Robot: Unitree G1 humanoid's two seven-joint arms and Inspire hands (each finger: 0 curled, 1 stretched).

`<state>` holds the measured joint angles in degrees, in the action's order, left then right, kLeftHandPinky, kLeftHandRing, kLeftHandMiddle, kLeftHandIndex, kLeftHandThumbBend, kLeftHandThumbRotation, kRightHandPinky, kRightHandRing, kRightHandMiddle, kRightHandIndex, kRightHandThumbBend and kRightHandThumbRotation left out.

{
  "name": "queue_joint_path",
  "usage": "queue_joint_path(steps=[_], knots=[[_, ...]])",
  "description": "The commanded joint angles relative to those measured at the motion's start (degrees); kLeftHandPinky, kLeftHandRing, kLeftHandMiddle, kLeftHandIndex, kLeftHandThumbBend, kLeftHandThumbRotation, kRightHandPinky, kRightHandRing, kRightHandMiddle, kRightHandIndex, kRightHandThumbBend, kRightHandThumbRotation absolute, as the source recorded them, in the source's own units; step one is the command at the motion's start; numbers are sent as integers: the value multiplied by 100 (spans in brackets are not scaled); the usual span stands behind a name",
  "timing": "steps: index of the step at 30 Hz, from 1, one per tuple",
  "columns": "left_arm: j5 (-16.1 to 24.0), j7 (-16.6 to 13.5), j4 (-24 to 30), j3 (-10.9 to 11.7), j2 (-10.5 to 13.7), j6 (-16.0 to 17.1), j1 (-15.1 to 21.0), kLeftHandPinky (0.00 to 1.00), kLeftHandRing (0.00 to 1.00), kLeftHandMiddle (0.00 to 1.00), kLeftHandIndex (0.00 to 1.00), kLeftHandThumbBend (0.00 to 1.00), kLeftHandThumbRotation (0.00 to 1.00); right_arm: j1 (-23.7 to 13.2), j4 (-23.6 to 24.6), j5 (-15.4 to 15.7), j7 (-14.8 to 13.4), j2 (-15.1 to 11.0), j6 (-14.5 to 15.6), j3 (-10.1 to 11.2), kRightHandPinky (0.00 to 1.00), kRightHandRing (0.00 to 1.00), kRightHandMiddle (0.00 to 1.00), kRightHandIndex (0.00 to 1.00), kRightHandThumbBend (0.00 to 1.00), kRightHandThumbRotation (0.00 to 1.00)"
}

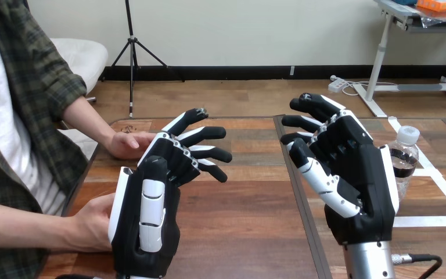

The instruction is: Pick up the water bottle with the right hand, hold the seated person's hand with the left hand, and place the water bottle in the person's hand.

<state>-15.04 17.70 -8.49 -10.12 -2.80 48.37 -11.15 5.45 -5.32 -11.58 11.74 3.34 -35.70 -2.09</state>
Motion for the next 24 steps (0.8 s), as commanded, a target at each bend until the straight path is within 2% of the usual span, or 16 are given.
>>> queue_joint_path(steps=[1, 10, 19, 24], knots=[[98, -67, 219, 79, -88, 45, 165, 43, 59, 71, 79, 50, 100, -476, -16, -76, 22, 148, -153, -14, 57, 69, 75, 71, 60, 18], [205, -177, 233, 133, -78, 89, 196, 43, 59, 71, 79, 51, 100, -507, -47, -78, 58, 140, -177, -20, 57, 69, 75, 72, 59, 19], [206, -192, 166, 92, -103, 116, 200, 42, 58, 70, 79, 48, 100, -506, 0, -34, 38, 116, -153, -7, 58, 71, 76, 72, 58, 19], [256, -222, 105, 90, -141, 139, 193, 42, 58, 70, 80, 45, 100, -528, -11, 284, -135, 70, -325, 84, 60, 72, 77, 73, 59, 19]])
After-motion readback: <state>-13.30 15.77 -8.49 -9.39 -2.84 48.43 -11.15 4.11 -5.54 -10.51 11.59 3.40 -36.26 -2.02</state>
